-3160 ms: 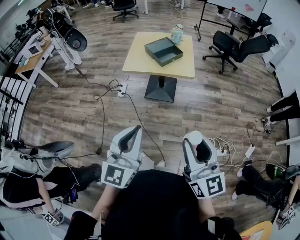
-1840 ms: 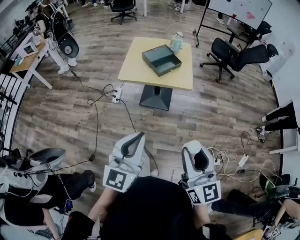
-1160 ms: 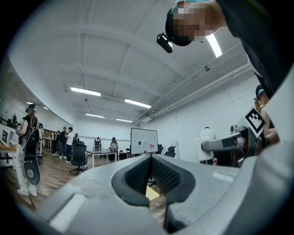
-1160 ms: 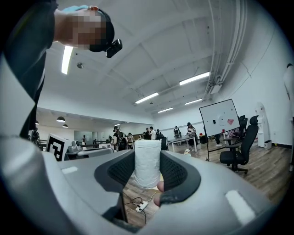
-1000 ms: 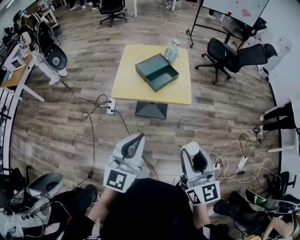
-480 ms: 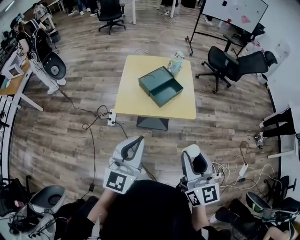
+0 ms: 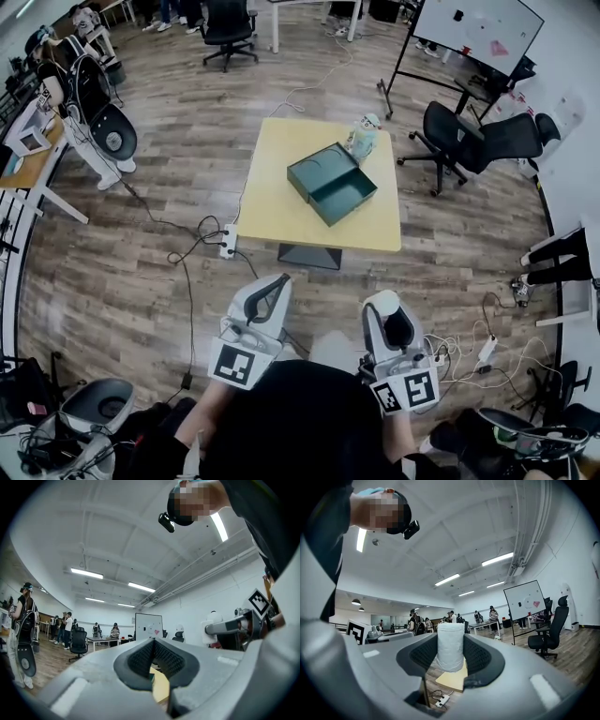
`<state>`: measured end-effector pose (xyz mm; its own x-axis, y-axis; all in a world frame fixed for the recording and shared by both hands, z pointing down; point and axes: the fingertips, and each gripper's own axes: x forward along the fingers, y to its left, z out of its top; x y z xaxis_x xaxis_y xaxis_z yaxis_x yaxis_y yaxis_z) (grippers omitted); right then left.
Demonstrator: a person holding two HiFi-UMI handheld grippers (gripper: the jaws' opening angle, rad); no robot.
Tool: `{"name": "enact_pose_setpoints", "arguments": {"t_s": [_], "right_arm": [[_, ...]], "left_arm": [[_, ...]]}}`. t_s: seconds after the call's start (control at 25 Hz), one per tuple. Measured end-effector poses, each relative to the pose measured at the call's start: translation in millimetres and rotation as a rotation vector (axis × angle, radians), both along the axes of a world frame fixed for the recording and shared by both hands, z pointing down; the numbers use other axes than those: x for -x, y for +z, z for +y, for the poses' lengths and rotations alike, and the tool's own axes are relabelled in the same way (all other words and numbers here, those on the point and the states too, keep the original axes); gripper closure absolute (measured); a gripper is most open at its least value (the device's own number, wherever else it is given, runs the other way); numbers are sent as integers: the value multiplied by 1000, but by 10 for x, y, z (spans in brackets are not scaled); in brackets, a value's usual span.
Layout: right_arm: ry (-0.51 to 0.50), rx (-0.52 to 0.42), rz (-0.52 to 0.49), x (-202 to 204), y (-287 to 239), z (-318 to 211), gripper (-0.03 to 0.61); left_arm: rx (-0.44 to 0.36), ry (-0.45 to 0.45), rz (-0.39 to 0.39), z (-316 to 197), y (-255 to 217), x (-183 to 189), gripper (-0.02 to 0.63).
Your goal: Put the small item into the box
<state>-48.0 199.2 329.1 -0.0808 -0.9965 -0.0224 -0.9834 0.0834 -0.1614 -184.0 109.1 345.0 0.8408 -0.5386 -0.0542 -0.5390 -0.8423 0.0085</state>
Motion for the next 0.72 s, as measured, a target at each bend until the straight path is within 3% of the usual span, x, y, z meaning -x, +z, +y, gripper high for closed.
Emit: {"name": "enact_pose_setpoints", "arguments": {"t_s": [0.36, 0.72], "right_arm": [[3, 7, -1, -168, 41, -235, 407], [-65, 20, 8, -427, 45, -826, 407]], "left_arm": [[4, -12, -14, -210, 49, -71, 612], [13, -64, -30, -663, 64, -288, 612]]}}
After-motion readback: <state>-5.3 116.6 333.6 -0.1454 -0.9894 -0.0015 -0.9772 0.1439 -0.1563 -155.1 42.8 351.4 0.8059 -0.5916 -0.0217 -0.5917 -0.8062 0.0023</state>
